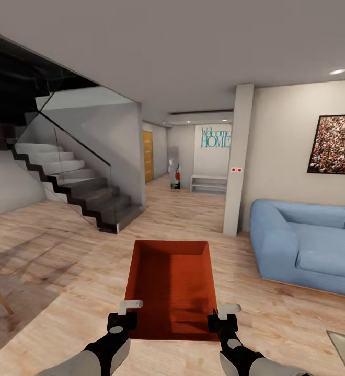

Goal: Move the two storage containers from the living room to the garage. In the garage, place one container on the floor and stack the other container on top of it (either order is fine).

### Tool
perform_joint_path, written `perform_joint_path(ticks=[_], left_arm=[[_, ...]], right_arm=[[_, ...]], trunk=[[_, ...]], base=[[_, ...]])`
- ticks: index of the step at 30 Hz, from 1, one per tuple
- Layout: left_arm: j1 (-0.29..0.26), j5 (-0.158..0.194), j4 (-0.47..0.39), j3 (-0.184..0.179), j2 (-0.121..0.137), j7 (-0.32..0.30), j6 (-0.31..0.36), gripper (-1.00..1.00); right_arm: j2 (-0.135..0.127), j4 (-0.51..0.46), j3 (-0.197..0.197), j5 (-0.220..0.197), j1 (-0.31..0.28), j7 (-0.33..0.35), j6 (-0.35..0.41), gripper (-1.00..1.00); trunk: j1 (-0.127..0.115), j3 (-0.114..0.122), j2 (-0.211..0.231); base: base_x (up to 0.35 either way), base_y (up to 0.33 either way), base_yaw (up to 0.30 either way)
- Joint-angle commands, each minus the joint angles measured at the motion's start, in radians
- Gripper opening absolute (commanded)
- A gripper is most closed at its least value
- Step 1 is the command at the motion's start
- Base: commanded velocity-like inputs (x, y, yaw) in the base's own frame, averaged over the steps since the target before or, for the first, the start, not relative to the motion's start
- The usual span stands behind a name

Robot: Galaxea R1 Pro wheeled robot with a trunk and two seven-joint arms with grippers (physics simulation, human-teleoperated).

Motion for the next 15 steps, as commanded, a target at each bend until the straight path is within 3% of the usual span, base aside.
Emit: perform_joint_path(ticks=[1,15], left_arm=[[-0.002,-0.009,-0.003,0.055,0.000,0.021,-0.006,-1.00],[-0.002,-0.009,-0.003,0.055,0.000,0.021,-0.006,-1.00]], right_arm=[[0.000,0.002,-0.003,-0.014,0.000,-0.002,-0.002,-1.00],[0.000,0.002,-0.003,-0.014,0.000,-0.001,-0.002,-1.00]], trunk=[[0.001,-0.002,-0.001],[0.001,-0.002,-0.001]], base=[[0.323,0.003,0.000],[0.324,0.000,0.000]])
